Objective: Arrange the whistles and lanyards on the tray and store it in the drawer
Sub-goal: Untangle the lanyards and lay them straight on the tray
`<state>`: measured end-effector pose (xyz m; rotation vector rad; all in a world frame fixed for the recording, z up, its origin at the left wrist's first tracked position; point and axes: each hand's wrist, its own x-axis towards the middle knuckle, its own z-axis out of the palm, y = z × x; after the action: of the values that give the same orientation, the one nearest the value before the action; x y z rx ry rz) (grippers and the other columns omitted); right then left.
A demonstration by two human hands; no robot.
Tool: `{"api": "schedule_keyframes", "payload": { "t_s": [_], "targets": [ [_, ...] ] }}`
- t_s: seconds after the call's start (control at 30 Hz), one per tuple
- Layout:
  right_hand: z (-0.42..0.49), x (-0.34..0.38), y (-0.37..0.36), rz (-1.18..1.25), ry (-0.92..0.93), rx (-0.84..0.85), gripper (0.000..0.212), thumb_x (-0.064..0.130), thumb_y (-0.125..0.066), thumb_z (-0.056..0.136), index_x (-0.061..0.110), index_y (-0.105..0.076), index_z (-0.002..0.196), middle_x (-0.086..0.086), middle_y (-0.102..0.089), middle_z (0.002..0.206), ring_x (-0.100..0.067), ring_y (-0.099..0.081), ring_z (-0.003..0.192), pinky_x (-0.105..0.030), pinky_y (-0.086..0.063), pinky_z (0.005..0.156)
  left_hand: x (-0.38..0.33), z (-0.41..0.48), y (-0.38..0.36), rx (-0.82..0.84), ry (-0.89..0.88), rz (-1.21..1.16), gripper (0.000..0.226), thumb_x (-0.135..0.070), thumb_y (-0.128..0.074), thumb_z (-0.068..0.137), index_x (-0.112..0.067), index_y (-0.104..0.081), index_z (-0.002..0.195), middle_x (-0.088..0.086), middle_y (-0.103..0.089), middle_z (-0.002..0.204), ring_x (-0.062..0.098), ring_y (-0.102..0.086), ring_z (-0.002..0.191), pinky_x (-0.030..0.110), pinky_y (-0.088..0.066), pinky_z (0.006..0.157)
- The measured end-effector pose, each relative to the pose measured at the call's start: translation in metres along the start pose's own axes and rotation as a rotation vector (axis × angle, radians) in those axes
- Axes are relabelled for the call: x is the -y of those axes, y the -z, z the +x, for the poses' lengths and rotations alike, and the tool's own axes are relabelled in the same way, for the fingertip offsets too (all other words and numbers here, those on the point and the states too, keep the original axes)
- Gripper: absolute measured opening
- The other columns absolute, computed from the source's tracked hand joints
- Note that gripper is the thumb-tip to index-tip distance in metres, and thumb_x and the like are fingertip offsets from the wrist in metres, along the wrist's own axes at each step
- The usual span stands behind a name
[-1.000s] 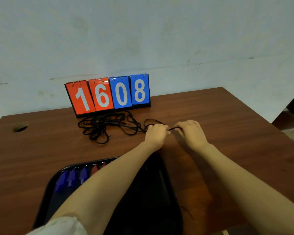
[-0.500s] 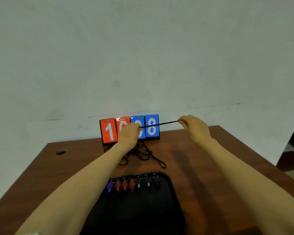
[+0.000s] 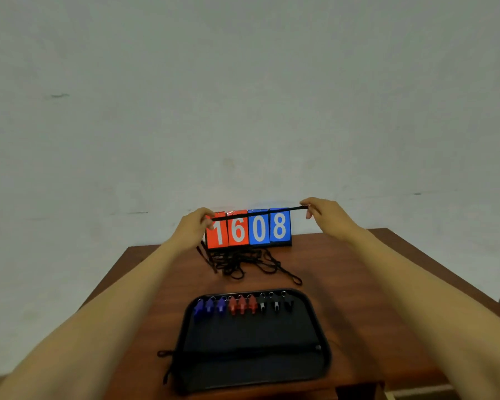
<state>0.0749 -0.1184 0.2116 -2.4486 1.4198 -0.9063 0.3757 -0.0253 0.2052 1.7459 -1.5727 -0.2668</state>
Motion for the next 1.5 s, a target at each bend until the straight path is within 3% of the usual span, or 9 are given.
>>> {"api": "schedule_keyframes", "payload": {
  "t_s": [0.13,0.33,0.6,0.77,0.9,1.0,1.2,1.33,1.5],
  "targets": [
    [-0.021,-0.006,-0.017,0.033,-0.045,-0.026,0.015,0.018,-0.043,0.099,0.011,-0.056,0.102,-0.004,-0.071,0.092,-0.011,-0.052,0.063,-0.023,-0.037,0.054,0.029,-0.027,0.001,-0.030,0.103,-0.067,0.014,-0.021,-0.056,0.092,-0.008,-0.059,0.094,0.007,-0.068,0.083,0.018,-0.054,0.075,0.024,-0.039,0.061],
    [-0.050,-0.016,-0.046,-0.119,-0.108,0.021,0.021,0.023,-0.043,0.098,0.017,-0.063,0.099,0.002,-0.070,0.093,-0.020,-0.061,0.080,-0.031,-0.043,0.064,0.071,-0.064,-0.012,0.029,0.195,-0.021,0.020,-0.017,-0.052,0.095,-0.013,-0.068,0.105,0.004,-0.069,0.088,0.014,-0.057,0.094,0.029,-0.041,0.087],
    [-0.094,-0.043,-0.093,-0.174,-0.244,0.153,0.013,0.025,-0.046,0.098,0.017,-0.057,0.096,0.000,-0.070,0.093,-0.023,-0.062,0.083,-0.030,-0.042,0.065,0.119,-0.117,-0.042,0.089,0.366,-0.053,0.016,-0.026,-0.062,0.090,-0.013,-0.070,0.090,0.000,-0.066,0.075,0.016,-0.059,0.078,0.021,-0.042,0.062],
    [-0.113,-0.056,-0.115,-0.206,-0.314,0.255,0.012,0.022,-0.048,0.095,0.019,-0.058,0.089,-0.004,-0.066,0.093,-0.029,-0.062,0.088,-0.034,-0.046,0.070,0.138,-0.127,-0.048,0.175,0.388,0.065,0.028,-0.011,-0.045,0.097,-0.009,-0.064,0.117,0.011,-0.070,0.109,0.027,-0.058,0.111,0.032,-0.043,0.090],
    [-0.125,-0.063,-0.126,-0.210,-0.330,0.279,0.014,0.017,-0.051,0.095,0.013,-0.060,0.086,-0.007,-0.060,0.095,-0.027,-0.057,0.087,-0.035,-0.046,0.070,0.148,-0.135,-0.056,0.138,0.411,0.061,0.007,-0.016,-0.054,0.093,-0.010,-0.058,0.094,0.005,-0.069,0.086,0.026,-0.060,0.095,0.032,-0.043,0.075],
    [-0.131,-0.069,-0.132,-0.229,-0.338,0.268,0.015,0.016,-0.051,0.095,0.011,-0.062,0.086,-0.009,-0.054,0.104,-0.030,-0.055,0.096,-0.035,-0.045,0.071,0.155,-0.140,-0.061,0.153,0.416,0.110,0.012,-0.021,-0.063,0.089,-0.017,-0.062,0.078,0.004,-0.068,0.088,0.023,-0.061,0.088,0.034,-0.047,0.072],
    [-0.140,-0.083,-0.144,-0.225,-0.367,0.346,0.013,0.016,-0.054,0.094,0.011,-0.063,0.086,-0.013,-0.062,0.105,-0.031,-0.057,0.097,-0.036,-0.046,0.069,0.165,-0.144,-0.077,0.201,0.397,0.120,0.010,-0.019,-0.061,0.091,-0.018,-0.069,0.084,0.002,-0.067,0.096,0.020,-0.060,0.095,0.036,-0.049,0.085],
    [-0.145,-0.090,-0.147,-0.227,-0.362,0.372,0.013,0.018,-0.057,0.093,0.009,-0.067,0.093,-0.013,-0.062,0.106,-0.031,-0.056,0.102,-0.038,-0.050,0.077,0.165,-0.145,-0.084,0.226,0.372,0.161,0.010,-0.021,-0.060,0.091,-0.021,-0.066,0.083,-0.001,-0.064,0.087,0.019,-0.058,0.082,0.034,-0.048,0.078],
    [-0.150,-0.093,-0.148,-0.210,-0.369,0.370,0.013,0.019,-0.058,0.092,0.009,-0.067,0.093,-0.013,-0.062,0.107,-0.031,-0.056,0.103,-0.040,-0.050,0.079,0.170,-0.145,-0.086,0.213,0.332,0.246,0.014,-0.023,-0.060,0.090,-0.026,-0.066,0.078,0.001,-0.069,0.098,0.022,-0.061,0.100,0.039,-0.049,0.088]
  ]
}}
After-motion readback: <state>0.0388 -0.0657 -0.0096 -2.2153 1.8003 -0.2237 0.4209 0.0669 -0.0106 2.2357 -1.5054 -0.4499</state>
